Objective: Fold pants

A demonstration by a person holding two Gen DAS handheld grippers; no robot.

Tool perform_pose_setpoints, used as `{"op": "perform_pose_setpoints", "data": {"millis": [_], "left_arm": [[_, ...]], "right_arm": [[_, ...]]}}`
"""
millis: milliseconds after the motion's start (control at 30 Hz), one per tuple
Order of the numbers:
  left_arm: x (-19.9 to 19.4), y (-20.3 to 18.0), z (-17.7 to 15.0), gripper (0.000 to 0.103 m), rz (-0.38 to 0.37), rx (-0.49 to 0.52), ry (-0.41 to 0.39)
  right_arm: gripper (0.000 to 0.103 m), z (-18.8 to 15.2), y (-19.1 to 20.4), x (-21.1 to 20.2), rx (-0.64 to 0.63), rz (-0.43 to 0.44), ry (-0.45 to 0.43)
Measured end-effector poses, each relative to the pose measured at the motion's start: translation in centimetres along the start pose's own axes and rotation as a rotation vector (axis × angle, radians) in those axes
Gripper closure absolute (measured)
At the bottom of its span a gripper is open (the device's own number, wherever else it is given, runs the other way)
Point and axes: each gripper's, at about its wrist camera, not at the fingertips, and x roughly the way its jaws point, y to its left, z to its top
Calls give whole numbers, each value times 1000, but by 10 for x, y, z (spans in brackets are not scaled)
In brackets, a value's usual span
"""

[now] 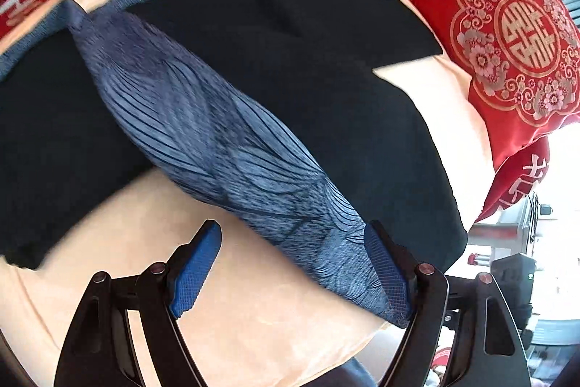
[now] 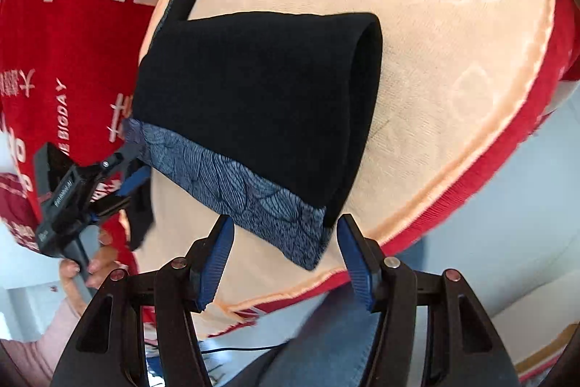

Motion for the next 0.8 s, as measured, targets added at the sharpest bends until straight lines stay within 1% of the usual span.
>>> {"op": "perform_pose_setpoints", "data": {"millis": [33, 67, 100, 133, 167, 200, 267, 300, 367, 433, 500, 533, 567, 600, 667, 733, 800], "left_arm": [[4, -2, -1, 22, 15, -3, 1], [3, -4, -3, 33, 32, 1, -10], [2, -9, -3, 46, 36, 14, -22], [3, -10, -2, 70, 13, 15, -11], [3, -10, 0, 72, -7, -6, 2], [1, -11, 3, 72, -23, -29, 1], [-6, -14, 7, 72, -35, -51, -8], [-15, -21, 14, 72, -43, -53, -29], [-31, -27, 24, 72, -49, -46, -65], [-43, -38, 44, 72, -64, -48, -112], [-54, -47, 72, 72, -72, -49, -163], [-55, -50, 83, 72, -74, -49, -179], [-57, -52, 97, 72, -66, -47, -201], [-59, -54, 112, 72, -52, -43, -224], [-62, -54, 138, 72, -15, -37, -265], [-64, -51, 161, 72, 40, -28, -298], [-61, -46, 180, 70, 113, -23, -320]], "right_arm": [[40, -3, 2, 8, 14, 8, 6], [41, -3, -2, 10, 24, 21, 11], [49, -1, -2, 10, 25, 8, 18], [79, -1, -1, 8, 17, 7, 35], [82, 0, 0, 4, 11, 27, 48], [85, 2, 5, -3, 5, 58, 46], [86, 8, 16, -18, -39, 87, 46], [87, 14, 24, -27, -63, 99, 39], [88, 35, 47, -48, -98, 141, 15], [88, 60, 71, -65, -148, 158, -7], [88, 95, 99, -81, -215, 166, -27], [88, 107, 119, -79, -240, 169, -35], [88, 124, 131, -84, -269, 173, -46], [88, 148, 147, -89, -309, 169, -60], [88, 184, 164, -97, -359, 154, -80], [88, 231, 185, -88, -384, 135, -91], [88, 270, 191, -83, -399, 107, -84]]}}
